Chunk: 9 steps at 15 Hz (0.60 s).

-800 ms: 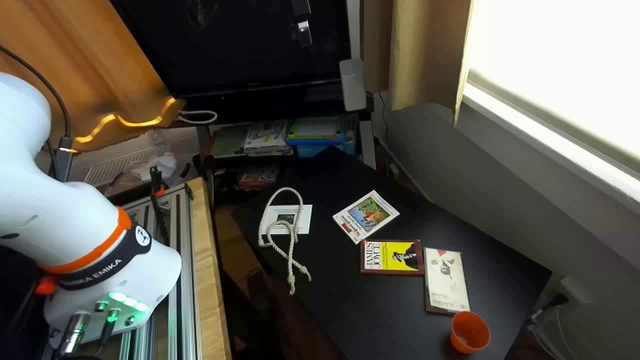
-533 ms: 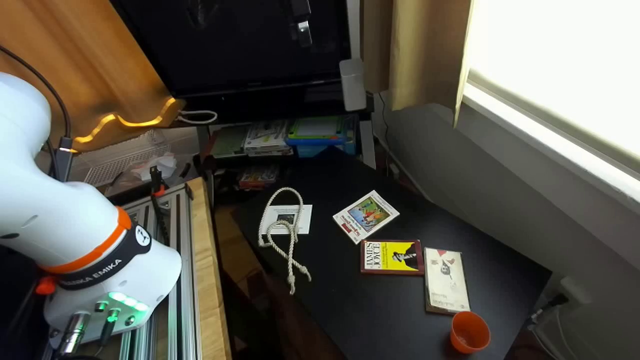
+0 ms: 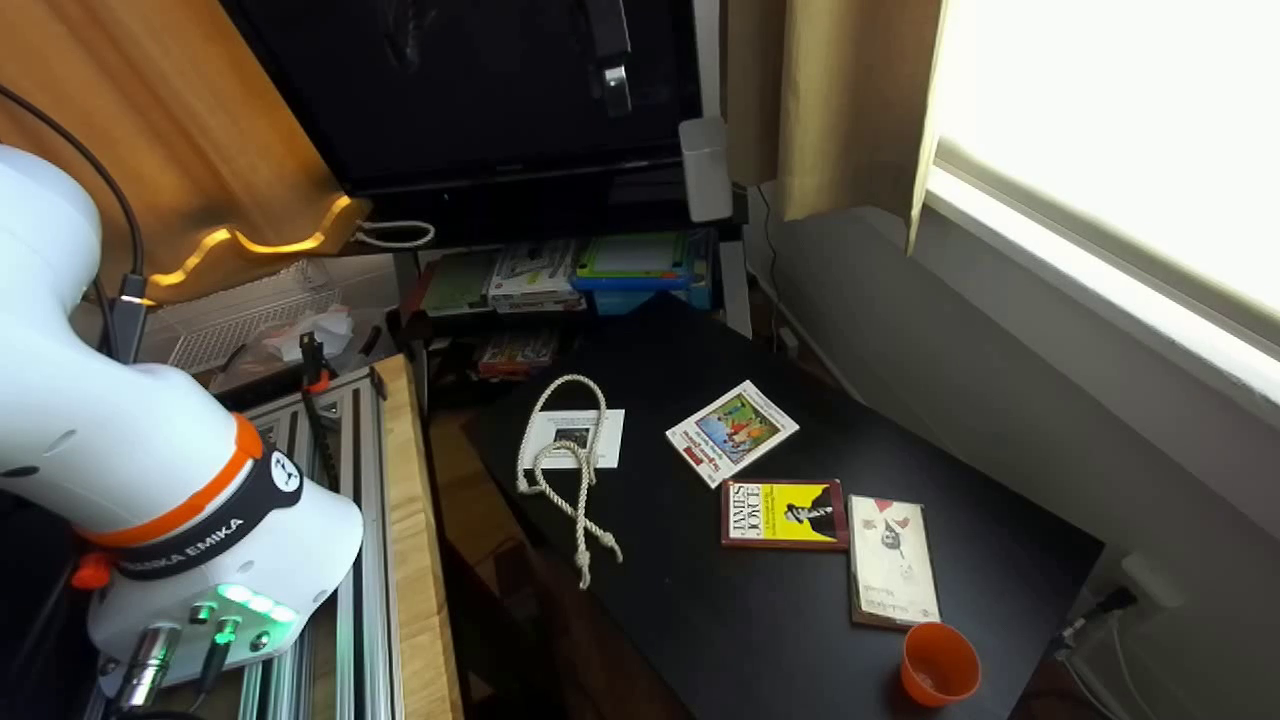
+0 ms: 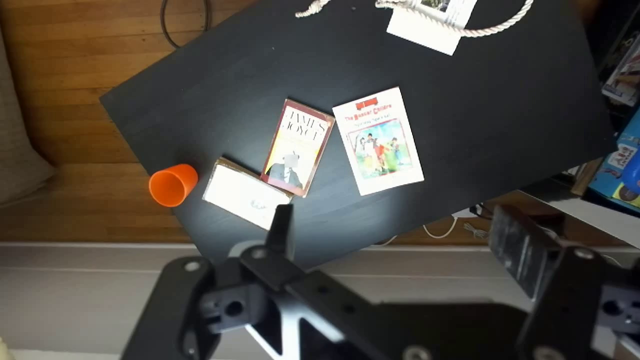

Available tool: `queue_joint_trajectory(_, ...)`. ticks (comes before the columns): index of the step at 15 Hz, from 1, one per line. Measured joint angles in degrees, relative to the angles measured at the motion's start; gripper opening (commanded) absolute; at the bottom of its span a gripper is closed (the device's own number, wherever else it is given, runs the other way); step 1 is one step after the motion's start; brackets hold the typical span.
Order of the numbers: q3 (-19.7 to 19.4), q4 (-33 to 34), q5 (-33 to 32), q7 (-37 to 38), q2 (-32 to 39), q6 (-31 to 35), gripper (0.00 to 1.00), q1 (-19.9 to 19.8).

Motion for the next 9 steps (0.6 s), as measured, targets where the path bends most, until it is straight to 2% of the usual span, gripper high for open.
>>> queue_joint_trajectory(2, -0.89, -0.49, -1.69, 2.95, 3.15, 2.91, 1.00, -0.28)
queue_joint_trajectory(9, -5.12, -2.01, -13.18, 19.98, 19.43, 20.96, 1.00, 0.26)
